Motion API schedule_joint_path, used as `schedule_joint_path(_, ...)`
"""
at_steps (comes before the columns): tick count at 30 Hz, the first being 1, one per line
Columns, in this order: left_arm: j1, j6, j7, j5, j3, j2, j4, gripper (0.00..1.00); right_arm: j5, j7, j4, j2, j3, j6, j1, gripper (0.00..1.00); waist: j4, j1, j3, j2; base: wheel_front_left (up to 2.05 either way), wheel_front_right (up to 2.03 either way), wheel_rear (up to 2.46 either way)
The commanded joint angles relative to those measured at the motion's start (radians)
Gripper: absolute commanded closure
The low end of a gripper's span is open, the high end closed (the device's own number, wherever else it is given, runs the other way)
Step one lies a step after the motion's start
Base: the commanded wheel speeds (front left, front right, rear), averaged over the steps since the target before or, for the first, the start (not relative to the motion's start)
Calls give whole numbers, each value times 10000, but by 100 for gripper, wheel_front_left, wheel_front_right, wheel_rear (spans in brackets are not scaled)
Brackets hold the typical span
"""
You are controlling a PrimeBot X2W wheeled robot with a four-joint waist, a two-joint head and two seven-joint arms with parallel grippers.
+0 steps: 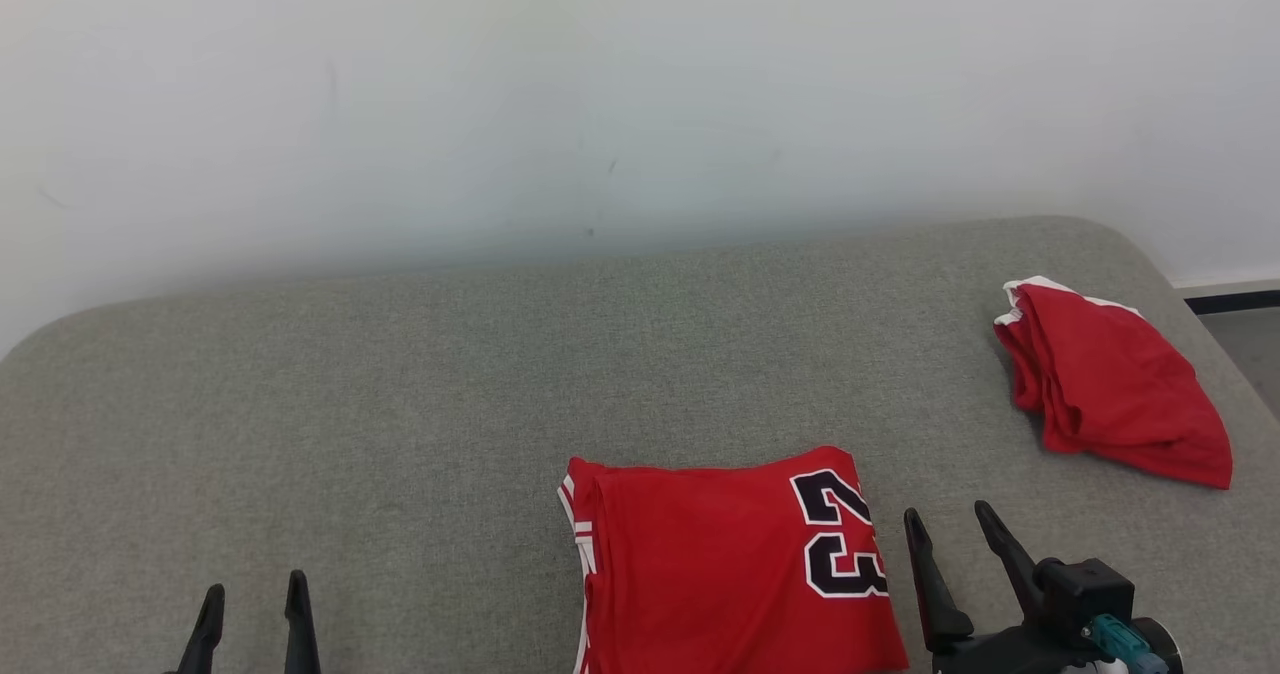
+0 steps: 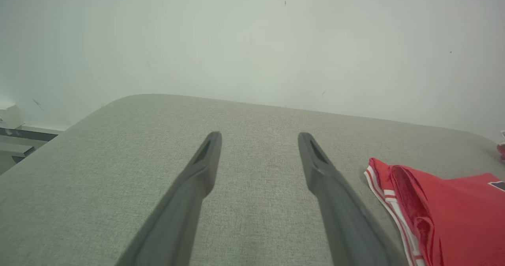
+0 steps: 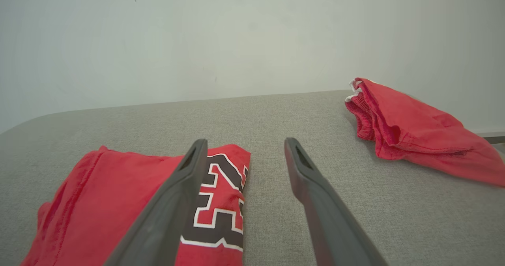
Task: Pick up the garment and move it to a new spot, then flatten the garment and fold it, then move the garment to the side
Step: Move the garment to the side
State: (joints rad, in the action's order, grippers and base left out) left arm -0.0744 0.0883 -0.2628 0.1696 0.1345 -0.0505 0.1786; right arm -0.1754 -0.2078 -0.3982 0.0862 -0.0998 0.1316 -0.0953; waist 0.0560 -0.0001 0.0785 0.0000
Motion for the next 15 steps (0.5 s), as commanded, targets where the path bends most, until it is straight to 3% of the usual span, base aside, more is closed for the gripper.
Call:
schedule_joint_path(1,-110,-27,-18,-66,3,1,17,0,-66,9,-16,-8,12,-25,109,0,-8,1,-1,0,0,0,0)
schedule_joint_path(15,-102,-162,-18,-149,-101,1,46,0,-61,10,-38,-93,-22,-25,20,0,-90,1,-101,0,0,0,0)
